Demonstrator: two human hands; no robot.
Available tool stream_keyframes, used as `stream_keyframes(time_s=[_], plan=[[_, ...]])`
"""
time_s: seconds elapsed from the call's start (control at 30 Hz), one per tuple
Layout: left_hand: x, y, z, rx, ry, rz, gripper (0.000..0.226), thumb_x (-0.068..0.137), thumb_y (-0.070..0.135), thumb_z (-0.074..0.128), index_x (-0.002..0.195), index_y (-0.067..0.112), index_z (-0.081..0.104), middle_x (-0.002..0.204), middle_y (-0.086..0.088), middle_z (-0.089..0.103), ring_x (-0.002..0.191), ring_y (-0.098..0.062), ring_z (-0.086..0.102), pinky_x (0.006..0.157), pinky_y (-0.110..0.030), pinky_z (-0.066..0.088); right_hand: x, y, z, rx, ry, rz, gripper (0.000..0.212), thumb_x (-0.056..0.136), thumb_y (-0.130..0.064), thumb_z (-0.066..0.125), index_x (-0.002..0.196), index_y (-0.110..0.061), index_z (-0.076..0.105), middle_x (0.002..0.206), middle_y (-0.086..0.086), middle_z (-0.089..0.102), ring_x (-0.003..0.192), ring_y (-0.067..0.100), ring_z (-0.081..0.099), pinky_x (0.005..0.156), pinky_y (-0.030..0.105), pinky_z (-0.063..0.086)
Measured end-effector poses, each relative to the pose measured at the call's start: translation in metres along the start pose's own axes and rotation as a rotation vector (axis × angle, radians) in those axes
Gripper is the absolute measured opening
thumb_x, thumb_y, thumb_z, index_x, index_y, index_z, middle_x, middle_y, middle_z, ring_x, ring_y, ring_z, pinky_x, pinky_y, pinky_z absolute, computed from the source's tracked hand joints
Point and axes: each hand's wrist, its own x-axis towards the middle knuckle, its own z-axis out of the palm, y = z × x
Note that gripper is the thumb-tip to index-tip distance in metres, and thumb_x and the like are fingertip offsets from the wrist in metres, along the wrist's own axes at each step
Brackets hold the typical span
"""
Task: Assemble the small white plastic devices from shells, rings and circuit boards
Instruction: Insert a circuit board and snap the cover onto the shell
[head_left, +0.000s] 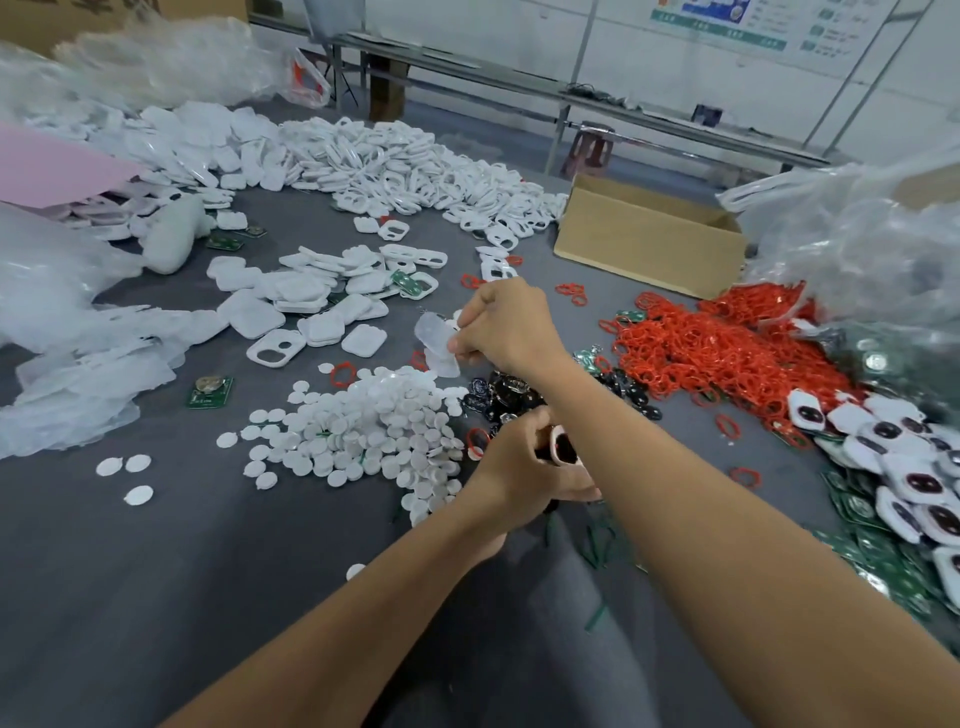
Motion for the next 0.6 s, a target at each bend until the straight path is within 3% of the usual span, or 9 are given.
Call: stream_keyframes(time_s=[0.07, 0.17, 0.3, 0.37, 0.6], plan=[[0.000, 0.001, 0.001, -0.053, 0.030, -0.015, 0.038, 0.079, -0.016, 0.067, 0.114, -0.002, 0.058, 0.091, -0.010, 0.069, 0.072, -0.013, 0.069, 0.068, -0.029, 0.061, -0.001, 0.003, -0.009, -0.177, 0.031, -0.095, 0.021, 0.070, -0.001, 0.078, 0.065, -0.014, 0.062, 0.075, 0.008, 0.068, 0.073, 0.026, 0.067, 0.070, 0.038, 0.057], [-0.001, 0.001, 0.002, -0.093, 0.047, -0.040, 0.040, 0.080, -0.017, 0.066, 0.117, -0.004, 0.055, 0.091, -0.012, 0.070, 0.072, -0.018, 0.072, 0.067, -0.028, 0.060, -0.006, 0.004, -0.025, -0.189, 0.067, -0.196, 0.011, 0.073, -0.003, 0.072, 0.071, -0.012, 0.067, 0.075, 0.008, 0.070, 0.076, 0.022, 0.067, 0.071, 0.031, 0.054], [-0.003, 0.003, 0.003, -0.075, 0.055, -0.041, 0.039, 0.079, -0.014, 0.069, 0.114, 0.001, 0.058, 0.100, -0.016, 0.070, 0.079, -0.024, 0.073, 0.071, -0.030, 0.061, -0.023, 0.008, -0.049, 0.318, -0.022, -0.056, 0.013, 0.080, 0.006, 0.065, 0.080, -0.004, 0.058, 0.066, 0.014, 0.067, 0.067, 0.030, 0.069, 0.059, 0.030, 0.058], [-0.002, 0.003, 0.003, -0.100, 0.056, -0.054, 0.040, 0.080, -0.015, 0.068, 0.115, 0.000, 0.057, 0.103, -0.019, 0.068, 0.077, -0.025, 0.074, 0.070, -0.030, 0.061, -0.035, 0.014, -0.059, 0.483, -0.061, -0.043, 0.011, 0.085, 0.007, 0.062, 0.086, -0.003, 0.058, 0.063, 0.011, 0.063, 0.058, 0.024, 0.067, 0.050, 0.026, 0.055], [-0.002, 0.003, 0.005, -0.110, 0.066, -0.055, 0.042, 0.077, -0.015, 0.071, 0.114, 0.001, 0.059, 0.110, -0.023, 0.067, 0.086, -0.034, 0.072, 0.071, -0.030, 0.061, -0.077, 0.040, -0.076, 0.517, 0.031, -0.141, 0.009, 0.087, 0.001, 0.064, 0.090, -0.006, 0.067, 0.066, 0.010, 0.063, 0.056, 0.009, 0.060, 0.053, 0.017, 0.047]])
